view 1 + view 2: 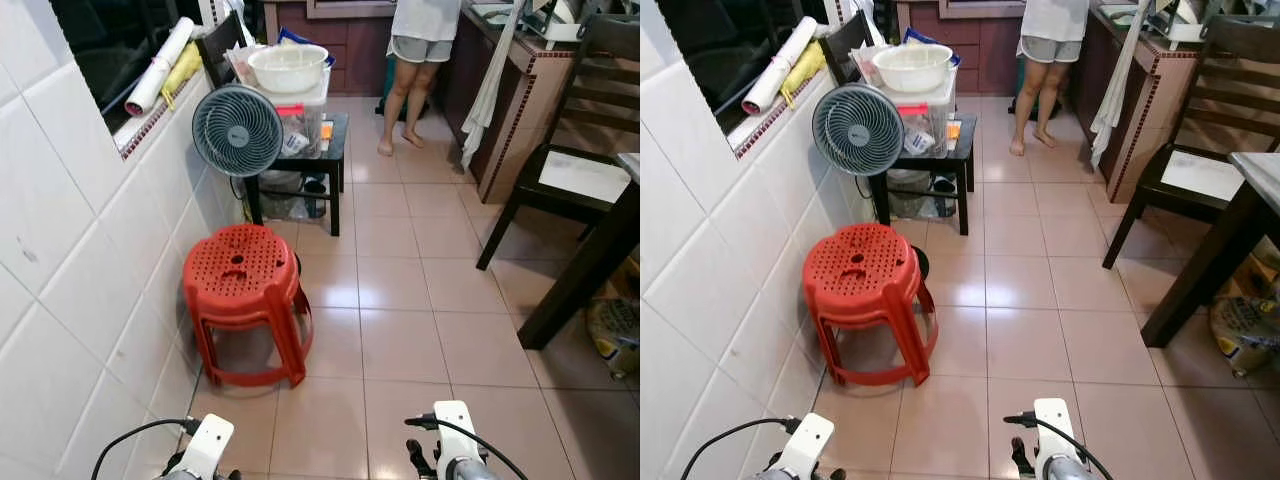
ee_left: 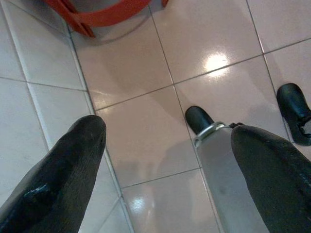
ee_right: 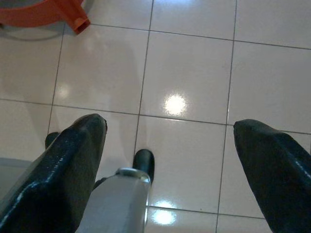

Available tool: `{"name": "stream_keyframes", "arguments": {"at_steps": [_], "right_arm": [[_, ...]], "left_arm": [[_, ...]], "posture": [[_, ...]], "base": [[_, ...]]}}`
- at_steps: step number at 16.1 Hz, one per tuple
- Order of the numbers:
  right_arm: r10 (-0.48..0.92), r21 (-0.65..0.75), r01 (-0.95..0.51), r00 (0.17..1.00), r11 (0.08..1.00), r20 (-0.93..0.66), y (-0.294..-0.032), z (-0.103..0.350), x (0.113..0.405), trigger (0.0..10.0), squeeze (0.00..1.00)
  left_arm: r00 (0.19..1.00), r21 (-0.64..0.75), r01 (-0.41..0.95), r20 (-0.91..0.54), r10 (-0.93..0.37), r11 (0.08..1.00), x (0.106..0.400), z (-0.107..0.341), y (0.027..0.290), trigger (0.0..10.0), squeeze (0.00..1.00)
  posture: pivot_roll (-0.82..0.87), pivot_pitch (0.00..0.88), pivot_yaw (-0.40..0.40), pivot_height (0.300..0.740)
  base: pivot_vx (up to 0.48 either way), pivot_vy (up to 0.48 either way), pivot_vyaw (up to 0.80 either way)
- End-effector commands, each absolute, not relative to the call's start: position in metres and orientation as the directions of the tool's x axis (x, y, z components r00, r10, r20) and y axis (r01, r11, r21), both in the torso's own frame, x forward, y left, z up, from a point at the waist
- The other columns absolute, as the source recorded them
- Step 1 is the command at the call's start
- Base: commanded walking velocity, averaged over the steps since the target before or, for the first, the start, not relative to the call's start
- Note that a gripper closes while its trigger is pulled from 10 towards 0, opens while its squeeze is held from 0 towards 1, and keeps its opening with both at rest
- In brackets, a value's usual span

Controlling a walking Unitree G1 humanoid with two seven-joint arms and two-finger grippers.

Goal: Setting the table

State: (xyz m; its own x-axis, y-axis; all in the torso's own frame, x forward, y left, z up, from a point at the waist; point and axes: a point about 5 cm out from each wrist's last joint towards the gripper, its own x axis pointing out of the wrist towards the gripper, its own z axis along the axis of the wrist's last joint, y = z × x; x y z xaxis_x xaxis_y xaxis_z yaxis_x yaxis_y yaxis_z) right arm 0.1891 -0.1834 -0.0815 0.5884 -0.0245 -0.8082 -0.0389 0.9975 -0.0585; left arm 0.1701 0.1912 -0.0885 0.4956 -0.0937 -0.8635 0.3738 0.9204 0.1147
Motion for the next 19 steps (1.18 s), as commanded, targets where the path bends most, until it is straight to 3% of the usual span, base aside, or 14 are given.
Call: {"name": "stream_keyframes", "arguments": {"at_steps": [1,15,19], "right_arm": [[-0.022,-0.057,-0.041,0.591,0.998,-0.807,-0.1821,-0.0811,0.1902,10.0,0.00],[-0.030,-0.051,-0.019,0.579,0.999,-0.815,-0.1838,-0.0829,0.1865,10.0,0.00],[-0.035,-0.054,-0.016,0.575,0.998,-0.817,-0.1850,-0.0832,0.1857,10.0,0.00]], "left_arm": [[0.490,0.116,0.380,-0.867,-0.093,0.918,0.1699,-0.0881,0.1945,10.0,0.00],[0.478,0.097,0.395,-0.871,-0.114,0.913,0.1655,-0.0904,0.1898,10.0,0.00],[0.491,0.101,0.370,-0.865,-0.102,0.924,0.1667,-0.0900,0.1895,10.0,0.00]], "posture": [[-0.20,0.000,0.042,0.740],[-0.19,0.000,0.041,0.740],[-0.19,0.000,0.036,0.740]], "base": [[0.281,0.000,0.00],[0.299,0.280,0.00],[0.000,0.000,0.00]]}}
